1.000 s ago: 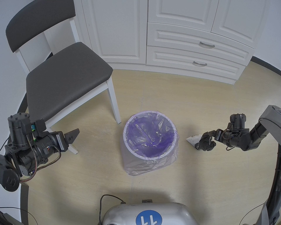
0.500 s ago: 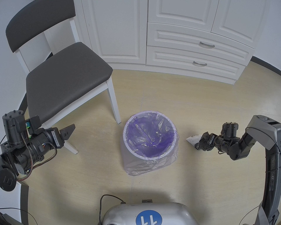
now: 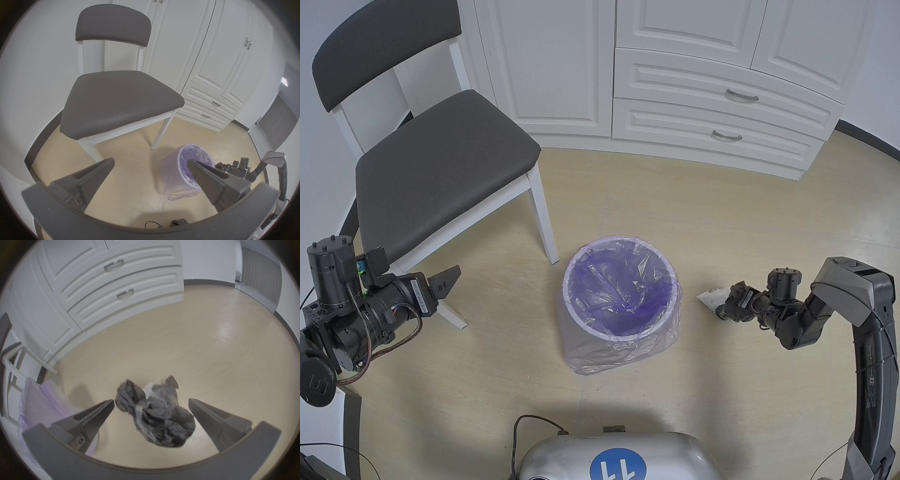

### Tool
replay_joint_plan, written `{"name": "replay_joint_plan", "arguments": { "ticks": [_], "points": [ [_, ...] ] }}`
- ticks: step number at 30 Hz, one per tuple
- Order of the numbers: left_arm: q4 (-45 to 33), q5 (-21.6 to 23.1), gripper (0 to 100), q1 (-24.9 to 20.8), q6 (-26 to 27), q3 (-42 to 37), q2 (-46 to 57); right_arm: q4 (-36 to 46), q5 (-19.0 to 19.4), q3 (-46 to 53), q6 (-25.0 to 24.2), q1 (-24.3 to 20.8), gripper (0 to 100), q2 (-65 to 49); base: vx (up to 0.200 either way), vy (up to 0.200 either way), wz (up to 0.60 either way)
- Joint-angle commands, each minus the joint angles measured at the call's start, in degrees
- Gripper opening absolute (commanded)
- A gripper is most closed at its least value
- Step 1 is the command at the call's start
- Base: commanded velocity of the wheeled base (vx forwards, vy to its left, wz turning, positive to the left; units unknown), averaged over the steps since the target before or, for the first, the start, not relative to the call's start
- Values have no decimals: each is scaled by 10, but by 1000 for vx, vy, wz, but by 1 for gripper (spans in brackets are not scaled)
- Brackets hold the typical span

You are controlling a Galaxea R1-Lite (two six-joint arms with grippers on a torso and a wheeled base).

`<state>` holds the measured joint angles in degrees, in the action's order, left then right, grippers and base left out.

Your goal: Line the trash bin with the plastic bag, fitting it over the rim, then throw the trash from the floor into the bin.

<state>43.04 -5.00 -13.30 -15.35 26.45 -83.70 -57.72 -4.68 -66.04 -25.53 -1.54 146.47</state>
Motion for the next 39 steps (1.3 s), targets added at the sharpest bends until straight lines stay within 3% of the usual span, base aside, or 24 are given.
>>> {"name": "replay_joint_plan", "arguments": {
  "ticks": [1,15,39],
  "points": [
    [0,0,100,1,0,-1,-2,-19,-2,-7,-3,-3,100,35,0,0,0],
    [1,0,100,1,1,-3,-7,-19,-18,-56,-50,-12,100,78,0,0,0],
    [1,-1,100,1,1,-4,-2,-13,-18,-64,-61,-10,100,80,0,0,0]
  ]
}}
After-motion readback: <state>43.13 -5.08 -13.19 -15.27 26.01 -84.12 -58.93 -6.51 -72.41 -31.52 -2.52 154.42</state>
